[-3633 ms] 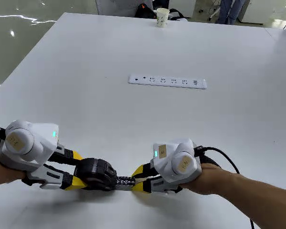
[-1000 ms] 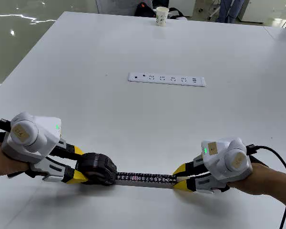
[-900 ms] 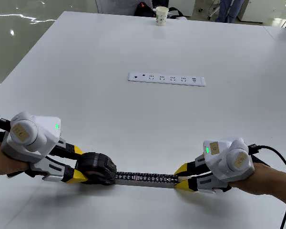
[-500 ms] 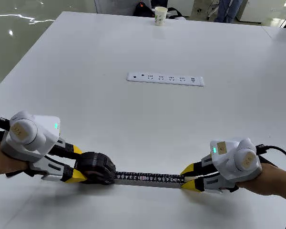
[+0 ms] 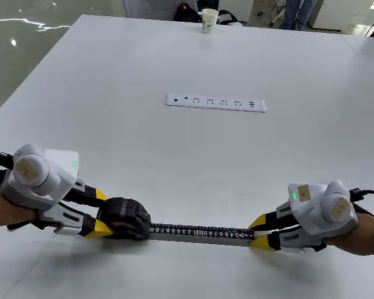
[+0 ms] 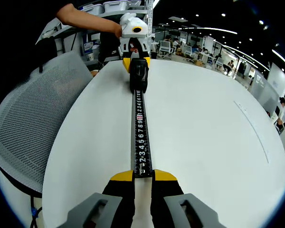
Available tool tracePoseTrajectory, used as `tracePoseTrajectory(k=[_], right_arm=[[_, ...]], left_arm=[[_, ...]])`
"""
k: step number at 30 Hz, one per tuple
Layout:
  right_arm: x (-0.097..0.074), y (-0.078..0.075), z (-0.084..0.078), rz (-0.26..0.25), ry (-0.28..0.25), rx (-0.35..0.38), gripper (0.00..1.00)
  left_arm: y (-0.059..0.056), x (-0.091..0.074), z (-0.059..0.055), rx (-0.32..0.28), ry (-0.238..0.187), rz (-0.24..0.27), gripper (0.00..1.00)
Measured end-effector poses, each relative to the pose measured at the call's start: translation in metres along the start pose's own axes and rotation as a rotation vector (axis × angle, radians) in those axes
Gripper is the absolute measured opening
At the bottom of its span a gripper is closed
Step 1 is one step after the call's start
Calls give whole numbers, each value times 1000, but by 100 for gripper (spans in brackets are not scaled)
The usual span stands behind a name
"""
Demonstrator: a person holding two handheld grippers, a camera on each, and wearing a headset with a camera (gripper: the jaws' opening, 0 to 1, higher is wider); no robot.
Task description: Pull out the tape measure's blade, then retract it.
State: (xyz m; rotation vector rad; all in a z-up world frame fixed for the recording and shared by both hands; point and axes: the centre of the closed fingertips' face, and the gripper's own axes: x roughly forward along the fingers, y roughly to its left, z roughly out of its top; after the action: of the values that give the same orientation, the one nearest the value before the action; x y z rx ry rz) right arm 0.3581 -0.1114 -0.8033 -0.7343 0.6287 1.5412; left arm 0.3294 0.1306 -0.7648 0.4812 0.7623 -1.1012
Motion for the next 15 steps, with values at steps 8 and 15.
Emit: tracePoseTrajectory(k=[8,15], right_arm=[[-7,0,-7,-3,9,12,8],[-13,0,-14,-5,23,15,8]], left_arm=[[1,0,0,2,4,-1,24],[0,0,0,5,7,-1,24]])
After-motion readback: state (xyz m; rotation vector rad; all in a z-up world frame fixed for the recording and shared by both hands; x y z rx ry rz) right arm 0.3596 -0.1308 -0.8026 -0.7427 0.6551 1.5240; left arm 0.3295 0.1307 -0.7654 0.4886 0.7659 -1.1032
